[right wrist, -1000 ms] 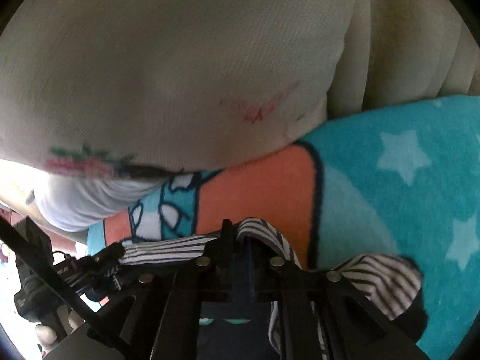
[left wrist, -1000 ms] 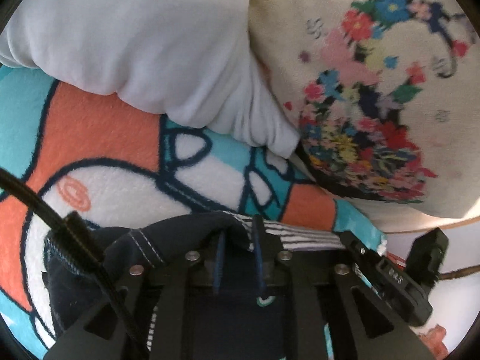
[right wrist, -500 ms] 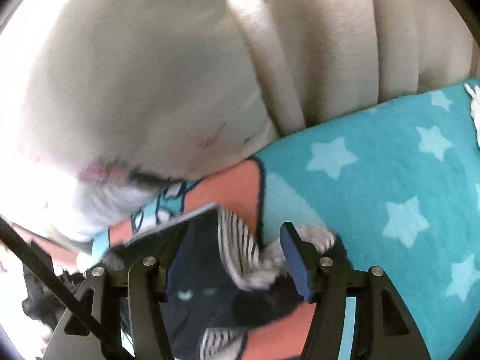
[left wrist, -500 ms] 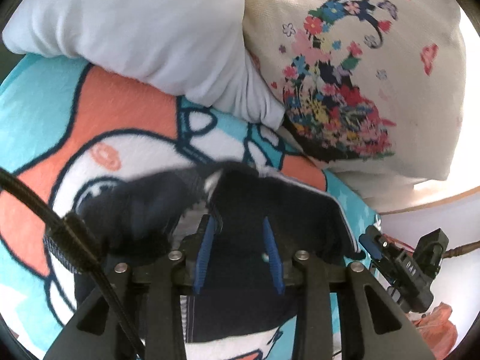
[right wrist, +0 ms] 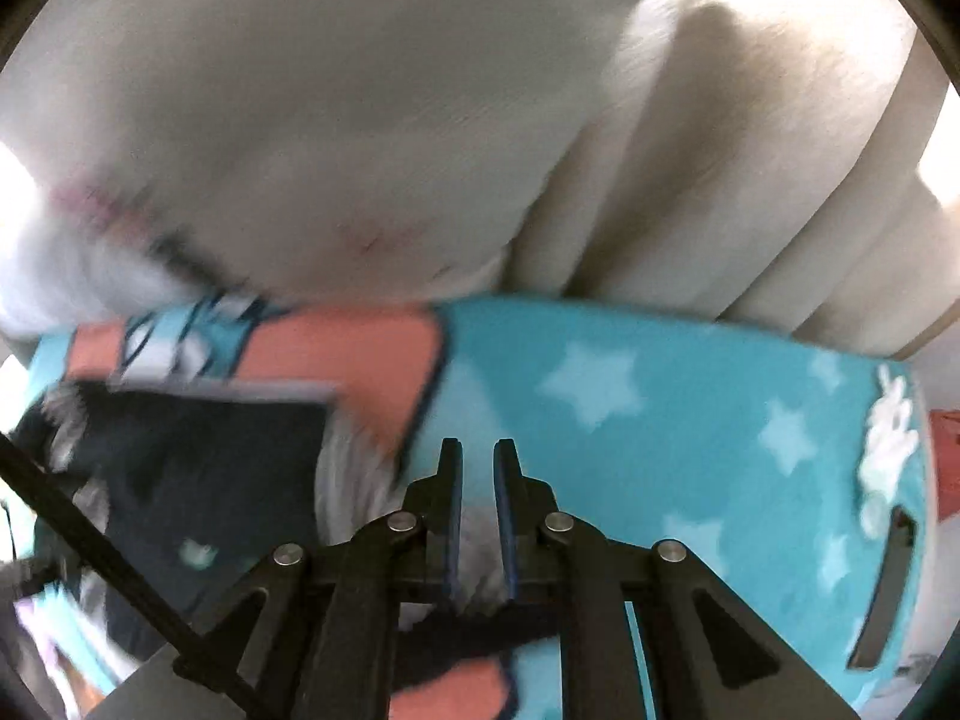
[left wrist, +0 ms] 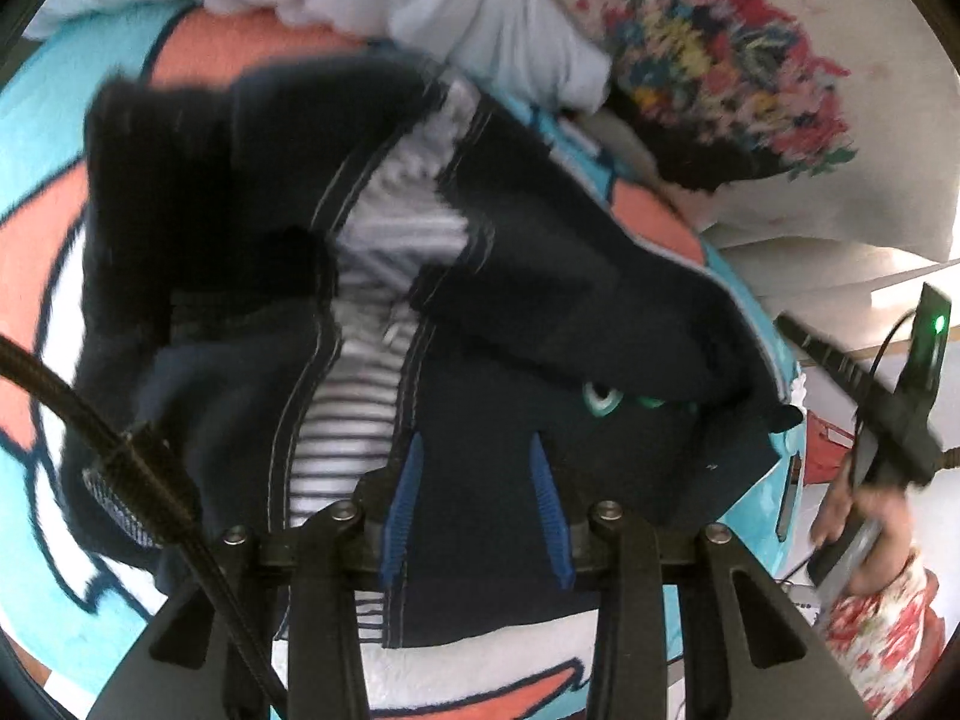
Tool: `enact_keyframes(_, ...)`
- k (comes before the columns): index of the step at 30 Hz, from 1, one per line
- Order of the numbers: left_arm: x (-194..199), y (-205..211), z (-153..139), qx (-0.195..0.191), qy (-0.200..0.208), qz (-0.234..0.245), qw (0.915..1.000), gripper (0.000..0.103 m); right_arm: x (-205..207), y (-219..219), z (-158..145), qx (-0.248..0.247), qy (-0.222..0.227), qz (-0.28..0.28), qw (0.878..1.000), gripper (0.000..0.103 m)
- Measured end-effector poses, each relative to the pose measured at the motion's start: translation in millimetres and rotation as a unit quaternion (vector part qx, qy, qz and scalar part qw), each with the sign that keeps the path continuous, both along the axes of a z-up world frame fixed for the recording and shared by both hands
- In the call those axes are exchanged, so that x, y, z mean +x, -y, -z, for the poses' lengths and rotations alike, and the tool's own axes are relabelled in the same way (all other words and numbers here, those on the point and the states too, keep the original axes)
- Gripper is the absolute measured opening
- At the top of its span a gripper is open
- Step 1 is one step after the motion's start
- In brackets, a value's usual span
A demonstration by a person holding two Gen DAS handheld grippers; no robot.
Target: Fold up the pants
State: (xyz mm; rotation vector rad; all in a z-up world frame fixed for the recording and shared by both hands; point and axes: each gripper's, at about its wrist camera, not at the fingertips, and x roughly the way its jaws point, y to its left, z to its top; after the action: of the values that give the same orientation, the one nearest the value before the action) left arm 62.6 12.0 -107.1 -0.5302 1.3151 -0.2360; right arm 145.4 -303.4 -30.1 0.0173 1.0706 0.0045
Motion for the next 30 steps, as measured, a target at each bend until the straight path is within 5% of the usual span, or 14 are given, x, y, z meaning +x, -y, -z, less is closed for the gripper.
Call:
enact_keyframes(4, -3, -1, -3, -0.001, 0.004, 0.001, 1.0, 0.035, 9, 20, -4, -0.026, 0.015, 0.057, 0.998, 0.014)
enact_keyframes(5, -3, -1, -8, 0.001, 0.01, 0.002, 0.9999, 0.035, 3, 27, -6, 0.013, 0.014, 0.06, 0.998, 0.026)
enact_keyframes(6, -4, -1, -10, 0.0, 0.014, 0.002, 0.9999, 0.035, -3, 33, -7, 0.045, 0.013, 0.062, 0.997, 0.048)
enact_keyframes(7, -4, -3, -14, -0.001, 0.019, 0.002, 0.9998, 0.035, -14, 37, -7, 0.075, 0.013, 0.066, 0.995, 0.055)
enact_keyframes(15, 1, 26, -44, -0.032, 0.053, 0.059, 0.9964, 0.036, -98, 42, 25, 0.246, -0.021, 0.111, 0.963, 0.058)
enact_keyframes(19, 24, 70, -47, -0.116, 0.03, 0.102, 0.9875, 0.04, -88, 35, 56, 0.315, -0.041, 0.119, 0.941, 0.058)
enact_keyframes(20, 31, 85, -47, -0.134, 0.025, 0.114, 0.984, 0.041, -86, 35, 59, 0.326, -0.035, 0.124, 0.937, 0.057)
enact_keyframes(23, 44, 117, -47, -0.142, 0.021, 0.143, 0.9793, 0.041, -81, 39, 67, 0.386, -0.026, 0.125, 0.914, 0.012)
enact_keyframes(30, 68, 164, -16, -0.154, -0.032, 0.17, 0.9728, 0.041, -105, 48, 53, 0.348, -0.01, 0.126, 0.929, 0.007)
